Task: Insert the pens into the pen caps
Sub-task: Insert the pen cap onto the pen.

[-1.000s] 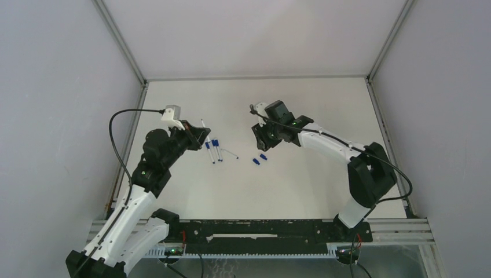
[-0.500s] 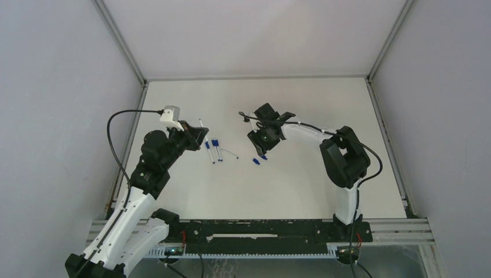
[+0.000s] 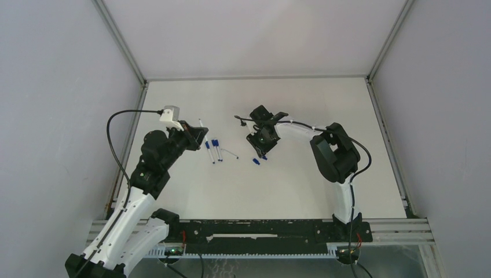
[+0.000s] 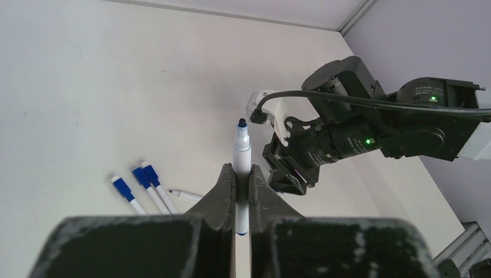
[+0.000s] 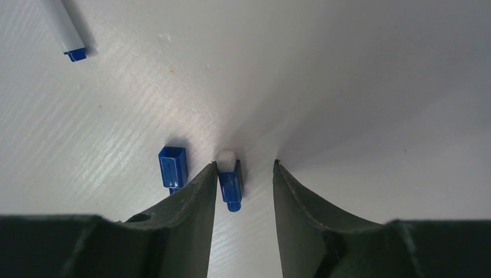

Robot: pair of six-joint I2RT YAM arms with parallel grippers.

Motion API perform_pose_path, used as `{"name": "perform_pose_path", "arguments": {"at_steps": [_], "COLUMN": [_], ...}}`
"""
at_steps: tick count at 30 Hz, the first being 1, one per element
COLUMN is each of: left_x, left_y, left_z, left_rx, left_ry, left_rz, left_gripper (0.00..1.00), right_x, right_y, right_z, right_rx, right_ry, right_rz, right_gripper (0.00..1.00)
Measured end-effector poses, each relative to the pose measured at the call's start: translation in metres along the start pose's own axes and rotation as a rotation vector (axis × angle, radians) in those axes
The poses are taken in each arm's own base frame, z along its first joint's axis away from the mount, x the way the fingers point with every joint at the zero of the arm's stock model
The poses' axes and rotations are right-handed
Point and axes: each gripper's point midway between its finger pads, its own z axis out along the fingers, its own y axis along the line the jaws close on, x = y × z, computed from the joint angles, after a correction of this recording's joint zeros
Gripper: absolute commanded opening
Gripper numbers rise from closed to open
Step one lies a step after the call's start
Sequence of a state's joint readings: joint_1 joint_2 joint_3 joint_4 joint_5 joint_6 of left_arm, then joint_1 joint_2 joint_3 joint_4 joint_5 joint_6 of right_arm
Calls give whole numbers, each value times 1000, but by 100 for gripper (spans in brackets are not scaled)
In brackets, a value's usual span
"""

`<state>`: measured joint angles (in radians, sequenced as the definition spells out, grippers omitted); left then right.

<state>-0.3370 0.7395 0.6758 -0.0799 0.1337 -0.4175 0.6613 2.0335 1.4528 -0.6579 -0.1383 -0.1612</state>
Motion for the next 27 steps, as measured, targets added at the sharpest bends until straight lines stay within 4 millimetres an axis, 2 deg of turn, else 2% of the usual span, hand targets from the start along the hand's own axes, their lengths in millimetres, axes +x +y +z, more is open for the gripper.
{"name": "perform_pose_path", "arguments": {"at_steps": [5, 13, 16, 18, 21, 23, 27], "left_x": [0, -1, 1, 4, 15, 23, 36], "left_y": [0, 1, 0, 2, 6, 4, -17], "left_z": [0, 0, 0, 0, 2, 4, 6], "left_rx": [-1, -3, 5, -2, -11, 4, 75], "left_ry": [0, -1, 4, 16, 63, 95, 153], "left_rz": [0, -1, 3, 8, 16, 21, 50], "left_gripper": [0, 0, 0, 0, 0, 0, 0], "right_x": [-1, 0, 1, 2, -1, -14, -55], "right_y": [1, 2, 3, 5, 11, 18, 38], "right_z": [2, 2, -3, -14, -52, -99, -213], "right_rx": [11, 13, -6, -13, 5, 11, -16], "right_ry": [10, 16, 7, -19, -131, -289, -705], "right_rz": [-21, -27, -9, 8, 15, 18, 15], "right_gripper": [30, 10, 1, 0, 0, 0, 0]}}
